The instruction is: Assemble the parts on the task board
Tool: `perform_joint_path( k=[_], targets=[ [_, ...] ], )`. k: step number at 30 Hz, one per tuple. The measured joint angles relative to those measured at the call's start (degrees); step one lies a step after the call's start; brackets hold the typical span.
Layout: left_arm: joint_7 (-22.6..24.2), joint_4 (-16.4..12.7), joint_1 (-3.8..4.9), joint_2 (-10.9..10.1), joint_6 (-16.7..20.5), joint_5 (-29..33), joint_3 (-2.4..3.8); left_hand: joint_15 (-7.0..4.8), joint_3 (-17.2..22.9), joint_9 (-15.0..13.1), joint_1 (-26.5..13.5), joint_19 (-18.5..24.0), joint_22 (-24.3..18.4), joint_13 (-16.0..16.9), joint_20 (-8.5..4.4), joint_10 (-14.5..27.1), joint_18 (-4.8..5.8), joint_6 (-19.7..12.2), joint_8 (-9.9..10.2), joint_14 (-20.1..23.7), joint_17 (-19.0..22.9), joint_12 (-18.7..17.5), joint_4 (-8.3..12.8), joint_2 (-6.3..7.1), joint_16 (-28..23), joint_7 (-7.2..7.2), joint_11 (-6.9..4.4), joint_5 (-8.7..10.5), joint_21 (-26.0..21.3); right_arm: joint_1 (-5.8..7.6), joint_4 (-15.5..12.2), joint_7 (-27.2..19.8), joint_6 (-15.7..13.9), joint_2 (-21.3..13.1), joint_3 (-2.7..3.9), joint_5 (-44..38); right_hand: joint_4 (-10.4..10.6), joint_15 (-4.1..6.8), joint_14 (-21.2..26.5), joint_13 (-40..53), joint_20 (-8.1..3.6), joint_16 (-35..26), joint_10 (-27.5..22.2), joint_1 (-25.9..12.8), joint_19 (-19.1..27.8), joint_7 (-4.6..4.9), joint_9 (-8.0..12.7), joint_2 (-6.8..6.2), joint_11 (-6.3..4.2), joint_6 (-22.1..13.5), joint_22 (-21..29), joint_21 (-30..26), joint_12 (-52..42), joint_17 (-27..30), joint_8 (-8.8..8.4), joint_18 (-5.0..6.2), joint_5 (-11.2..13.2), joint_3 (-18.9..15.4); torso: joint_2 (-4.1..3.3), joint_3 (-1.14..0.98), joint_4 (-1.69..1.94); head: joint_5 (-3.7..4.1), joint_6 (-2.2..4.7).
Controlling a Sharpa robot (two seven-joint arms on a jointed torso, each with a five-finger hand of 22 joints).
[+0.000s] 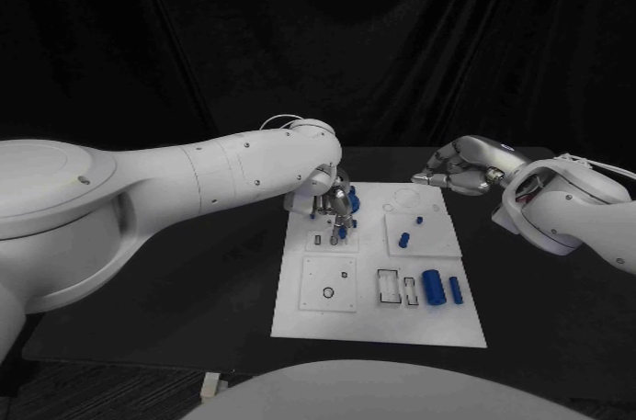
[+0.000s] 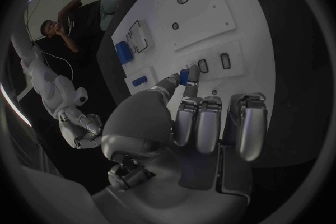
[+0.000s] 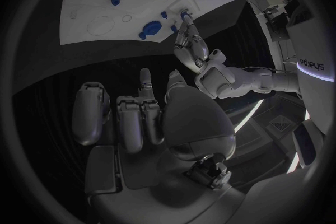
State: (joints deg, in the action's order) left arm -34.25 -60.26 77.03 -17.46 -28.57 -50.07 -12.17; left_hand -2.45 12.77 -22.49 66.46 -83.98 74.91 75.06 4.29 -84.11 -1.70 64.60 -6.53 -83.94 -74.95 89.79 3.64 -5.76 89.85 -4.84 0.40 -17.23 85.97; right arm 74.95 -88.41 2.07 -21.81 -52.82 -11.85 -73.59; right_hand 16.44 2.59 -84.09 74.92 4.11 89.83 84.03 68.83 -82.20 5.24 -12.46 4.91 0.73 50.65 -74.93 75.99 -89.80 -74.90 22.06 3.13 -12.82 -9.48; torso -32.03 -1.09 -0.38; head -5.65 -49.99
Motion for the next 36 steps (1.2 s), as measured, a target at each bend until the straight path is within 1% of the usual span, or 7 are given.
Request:
perform_joint_path(
  k=[5, 12, 15, 16, 23, 26, 36],
  targets=[
    [0.09, -3.18, 0.92, -2.42, 0.91, -0.01, 0.00, 0.00, 0.00, -0.17, 0.00, 0.00, 0.00, 0.00, 0.00, 0.00, 0.00, -0.09, 0.00, 0.00, 0.00, 0.00, 0.00, 0.00, 0.00, -0.09, 0.00, 0.29, 0.00, -0.20, 0.00, 0.08, 0.13, -0.06, 0.00, 0.00, 0.00, 0.00, 0.00, 0.00, 0.00, 0.00, 0.00, 0.00, 0.00, 0.00, 0.00, 0.00, 0.00, 0.00, 0.00, 0.00, 0.00, 0.00, 0.00, 0.00, 0.00, 0.00, 0.05, 0.01, -0.01, -0.17, 0.00],
    [0.12, -5.28, 1.26, -4.47, 1.49, -0.71, -0.01, 0.00, 0.16, -0.45, -0.38, 0.00, 0.00, 0.00, 0.00, 0.00, 0.00, -0.23, 0.00, 0.00, 0.01, 0.00, -0.16, -0.08, 0.00, 0.02, 0.01, 0.31, -0.25, -0.60, 0.08, 0.23, 0.50, -0.04, 0.00, 0.00, 0.00, 0.00, 0.00, 0.00, 0.20, 0.00, 0.00, 0.00, 0.20, 0.00, -0.05, 0.00, 0.00, 0.00, 0.01, -0.23, 0.00, 0.00, -0.22, 0.00, 0.00, 0.00, 0.07, -0.02, -0.03, -0.40, 0.00],
    [0.12, -5.71, 1.27, -5.20, 1.56, -1.08, -0.02, 0.00, 0.96, -0.70, -0.92, 0.00, 0.00, 0.00, 0.00, 0.00, 0.00, -0.34, 0.01, 0.00, 0.01, 0.00, -0.16, -0.56, 0.00, 0.11, 0.01, 0.61, -0.51, -0.74, 0.08, 0.30, 0.69, -0.05, 0.00, 0.00, 0.00, 0.00, 0.00, -0.01, 0.20, 0.00, 0.00, 0.49, 0.20, 0.00, -0.04, 0.01, 0.00, 0.00, 0.01, -0.23, 0.00, 0.00, -0.22, 0.00, 0.00, 0.00, 0.00, -0.02, 0.01, -0.32, 0.00],
    [0.12, -5.95, 1.28, -5.61, 1.59, -1.21, -0.03, 0.00, 1.98, -0.78, -1.31, 0.00, 0.00, 0.00, 0.00, 0.00, 0.00, -0.36, 0.02, 0.00, 0.01, 0.00, 0.72, -0.29, 0.00, 0.09, 0.01, 0.77, -0.59, -0.79, 0.08, 0.33, 0.78, -0.07, 0.00, 0.00, 0.00, 0.00, 0.00, -0.01, 0.06, 0.00, 0.00, 0.53, 0.35, 0.00, -0.04, 0.09, 0.00, 0.00, 0.01, -0.50, 0.00, 0.00, -0.22, 0.00, 0.00, 0.00, -0.01, -0.02, 0.02, -0.32, 0.00],
    [0.00, -7.51, 1.28, -7.70, 1.96, -1.84, -0.07, 0.00, 2.63, -2.15, -1.86, 0.01, 0.00, 0.00, -0.01, 0.00, 0.00, -1.29, -0.84, 0.00, 0.01, 0.00, 1.00, -0.25, 0.00, 0.20, 0.02, 0.78, -0.90, -0.97, 0.32, 0.57, 1.27, -0.07, 0.00, 0.00, 0.00, 0.00, 0.00, -0.01, 0.21, 0.00, 0.00, 1.01, 0.61, 0.00, -0.04, 0.06, 0.00, 0.00, 0.01, -1.04, 0.00, 0.00, -0.22, -0.01, -0.24, 0.00, 0.00, -0.01, 0.04, -0.75, 0.00],
    [-0.01, -7.93, 1.27, -8.12, 2.27, -1.99, -0.07, 0.00, 2.92, -3.26, -1.89, 0.21, -0.01, 0.00, -0.21, 0.00, -0.01, -1.97, -1.73, 0.00, 0.02, 0.00, 1.19, -0.23, 0.00, 0.32, 0.02, 0.65, -1.10, -1.03, 0.32, 0.70, 1.44, -0.06, 0.00, 0.00, 0.00, 0.00, 0.00, -0.01, 0.00, 0.00, 0.00, 1.00, 0.82, 0.00, -0.04, 0.06, 0.00, 0.00, 0.02, -1.26, 0.00, 0.00, -0.22, -0.01, -0.25, 0.00, 0.00, -0.01, 0.03, -0.77, 0.00],
    [-0.03, -8.05, 0.77, -8.74, 3.83, -2.24, -0.09, 0.00, 3.56, -5.20, -2.86, 1.61, 0.00, 0.00, -0.71, 0.00, -0.01, -2.58, -2.88, 0.00, 0.02, 0.00, 1.19, -0.30, 0.00, 0.33, 0.02, 0.21, -3.05, -1.15, 0.37, 1.05, 2.03, 0.22, 0.00, 0.00, 0.16, 0.00, 0.00, -0.01, 0.06, 0.00, 0.00, 1.51, 1.17, 0.00, -0.10, 0.16, 0.00, 0.00, 0.02, -1.93, 0.00, 0.00, -0.43, 0.00, -0.25, -0.16, 0.11, -0.09, -0.01, -1.22, 0.00]
  ],
)
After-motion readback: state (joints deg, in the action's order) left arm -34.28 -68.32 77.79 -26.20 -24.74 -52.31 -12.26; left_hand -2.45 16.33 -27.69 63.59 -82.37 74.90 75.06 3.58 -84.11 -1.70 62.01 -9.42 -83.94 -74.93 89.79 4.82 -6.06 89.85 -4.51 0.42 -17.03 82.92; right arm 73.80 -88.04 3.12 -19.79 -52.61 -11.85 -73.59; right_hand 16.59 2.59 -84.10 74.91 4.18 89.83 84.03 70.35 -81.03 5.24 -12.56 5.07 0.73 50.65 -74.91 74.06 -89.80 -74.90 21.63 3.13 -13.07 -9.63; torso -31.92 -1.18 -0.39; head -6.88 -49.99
